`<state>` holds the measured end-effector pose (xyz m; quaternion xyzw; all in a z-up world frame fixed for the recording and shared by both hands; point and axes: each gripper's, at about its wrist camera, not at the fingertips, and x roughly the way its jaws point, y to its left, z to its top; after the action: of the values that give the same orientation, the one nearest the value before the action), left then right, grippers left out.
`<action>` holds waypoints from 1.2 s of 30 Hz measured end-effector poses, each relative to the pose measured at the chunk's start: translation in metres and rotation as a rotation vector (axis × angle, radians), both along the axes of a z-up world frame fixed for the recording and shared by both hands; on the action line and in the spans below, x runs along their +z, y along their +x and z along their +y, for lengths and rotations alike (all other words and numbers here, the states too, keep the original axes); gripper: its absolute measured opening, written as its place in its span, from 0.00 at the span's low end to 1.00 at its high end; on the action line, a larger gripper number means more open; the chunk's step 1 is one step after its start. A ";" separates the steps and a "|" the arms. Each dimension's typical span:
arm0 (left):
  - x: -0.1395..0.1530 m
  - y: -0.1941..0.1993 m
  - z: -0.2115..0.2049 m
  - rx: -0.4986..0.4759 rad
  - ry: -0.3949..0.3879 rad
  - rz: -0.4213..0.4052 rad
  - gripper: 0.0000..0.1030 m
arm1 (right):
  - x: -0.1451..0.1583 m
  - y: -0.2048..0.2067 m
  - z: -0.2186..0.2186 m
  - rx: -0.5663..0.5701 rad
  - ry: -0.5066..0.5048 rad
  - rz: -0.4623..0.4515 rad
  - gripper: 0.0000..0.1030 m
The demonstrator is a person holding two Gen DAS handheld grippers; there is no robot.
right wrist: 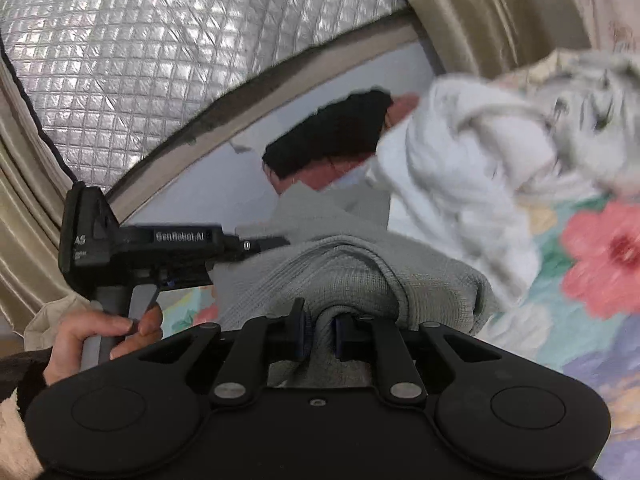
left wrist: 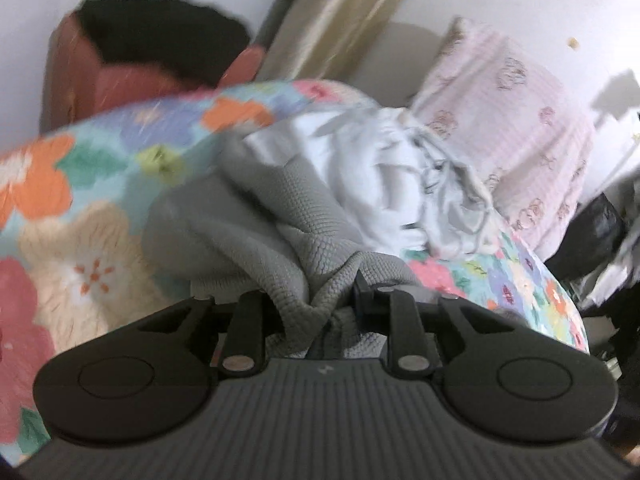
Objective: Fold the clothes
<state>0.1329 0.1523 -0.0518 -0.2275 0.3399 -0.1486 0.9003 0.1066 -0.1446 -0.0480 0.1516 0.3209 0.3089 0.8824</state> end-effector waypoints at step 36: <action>0.143 -0.072 -0.200 -0.122 0.153 -0.353 0.18 | 0.079 -0.102 -0.263 -0.471 0.014 -0.080 0.11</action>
<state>0.0611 -0.0473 0.0913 -0.1080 0.2003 -0.2142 0.9499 0.0042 -0.4073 0.0305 0.2161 0.2394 0.1027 0.9410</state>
